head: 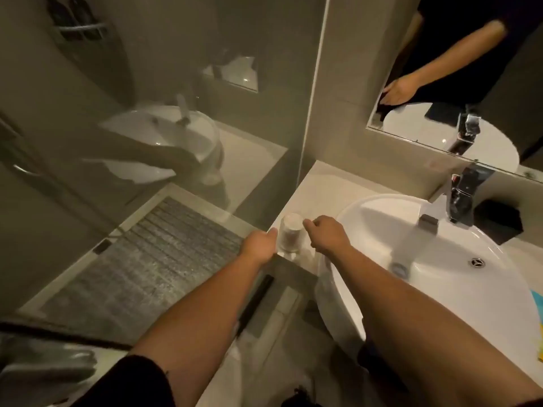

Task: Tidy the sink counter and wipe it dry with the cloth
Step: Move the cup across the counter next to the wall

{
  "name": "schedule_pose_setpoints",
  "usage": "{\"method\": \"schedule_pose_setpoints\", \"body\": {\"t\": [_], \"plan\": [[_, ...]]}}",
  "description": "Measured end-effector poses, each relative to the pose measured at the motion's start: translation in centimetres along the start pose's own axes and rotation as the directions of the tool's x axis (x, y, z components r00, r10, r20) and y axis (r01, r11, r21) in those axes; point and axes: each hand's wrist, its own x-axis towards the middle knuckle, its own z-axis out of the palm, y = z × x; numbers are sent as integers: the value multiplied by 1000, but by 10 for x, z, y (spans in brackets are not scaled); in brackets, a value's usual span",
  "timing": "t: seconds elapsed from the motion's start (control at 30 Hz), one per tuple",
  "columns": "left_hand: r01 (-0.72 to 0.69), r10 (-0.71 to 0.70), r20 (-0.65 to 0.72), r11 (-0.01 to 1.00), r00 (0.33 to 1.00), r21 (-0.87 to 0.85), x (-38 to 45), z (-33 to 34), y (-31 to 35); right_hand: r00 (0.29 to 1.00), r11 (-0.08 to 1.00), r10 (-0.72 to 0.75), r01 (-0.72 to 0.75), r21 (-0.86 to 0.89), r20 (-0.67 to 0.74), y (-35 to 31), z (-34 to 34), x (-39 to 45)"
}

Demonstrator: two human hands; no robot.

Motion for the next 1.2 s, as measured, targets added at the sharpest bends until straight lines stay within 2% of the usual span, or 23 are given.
{"method": "schedule_pose_setpoints", "body": {"t": [0.1, 0.2, 0.33, 0.5, 0.63, 0.8, 0.97, 1.07, 1.2], "plan": [[13, -12, -43, 999, 999, 36, 15, 11, 17, 1000, 996, -21, 21, -88, -9, -2, -5, 32], [12, -1, -54, 979, 999, 203, 27, 21, 24, 996, 987, -57, 67, -145, 72, -4, 1, 52], [-16, 40, -67, 945, 997, 326, 43, 30, 23, 987, 968, -143, 154, -200, 67, 3, 14, 67], [-137, 225, -116, 851, 967, 506, 49, 30, 26, 988, 977, -152, 151, -149, 4, 3, 11, 62], [-260, 352, -67, 794, 934, 549, 46, 25, 53, 992, 994, -103, 100, -39, -79, -6, -18, 45], [-479, 501, 104, 716, 859, 508, 31, 38, 110, 972, 998, -16, 31, 56, -234, -3, -86, 16], [-649, 571, 324, 572, 754, 502, -2, 105, 138, 927, 986, 147, -111, 120, -346, 54, -128, -32], [-744, 574, 472, 512, 669, 430, -27, 164, 149, 860, 946, 309, -236, 221, -405, 105, -150, -64], [-816, 540, 631, 498, 557, 294, -69, 249, 165, 729, 865, 497, -376, 332, -471, 177, -186, -103]]}}
